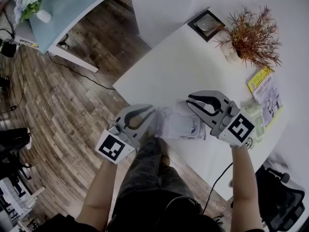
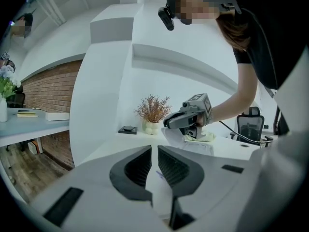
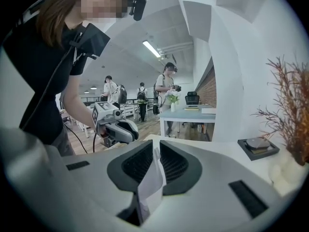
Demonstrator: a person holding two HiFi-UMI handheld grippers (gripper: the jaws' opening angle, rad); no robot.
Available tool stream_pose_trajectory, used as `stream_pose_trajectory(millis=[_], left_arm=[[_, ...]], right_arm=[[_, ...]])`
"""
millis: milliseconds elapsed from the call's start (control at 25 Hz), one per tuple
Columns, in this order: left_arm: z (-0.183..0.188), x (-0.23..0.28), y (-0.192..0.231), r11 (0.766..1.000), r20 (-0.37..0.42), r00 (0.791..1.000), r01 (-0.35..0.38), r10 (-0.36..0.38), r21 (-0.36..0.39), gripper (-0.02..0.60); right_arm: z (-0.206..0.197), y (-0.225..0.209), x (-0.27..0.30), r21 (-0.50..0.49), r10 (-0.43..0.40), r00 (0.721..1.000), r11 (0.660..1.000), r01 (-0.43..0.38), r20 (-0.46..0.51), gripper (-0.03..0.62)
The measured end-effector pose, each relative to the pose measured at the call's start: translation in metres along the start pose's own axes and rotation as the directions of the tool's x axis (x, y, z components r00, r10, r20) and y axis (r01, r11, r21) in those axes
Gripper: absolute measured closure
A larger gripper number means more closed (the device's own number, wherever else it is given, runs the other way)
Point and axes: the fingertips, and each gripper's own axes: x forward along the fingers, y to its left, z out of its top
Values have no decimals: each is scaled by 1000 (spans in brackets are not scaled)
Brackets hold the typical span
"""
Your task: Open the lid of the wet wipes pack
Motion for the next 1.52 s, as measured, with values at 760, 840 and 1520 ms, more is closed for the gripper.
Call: stream_pose_trajectory(millis=[760, 840, 1520], left_arm=[[-2, 10, 23, 994, 25, 1000, -5, 7, -110, 531], [-3, 10, 26, 993, 26, 1000, -1, 4, -118, 529], [4, 7, 40, 989, 39, 999, 4, 2, -149, 529]], right_arm=[[-30, -21, 13, 188, 64, 997, 981, -56, -38, 526], [-32, -23, 15, 200, 70, 997, 978, -60, -44, 525], [-54, -26, 24, 283, 139, 984, 953, -104, -109, 516]])
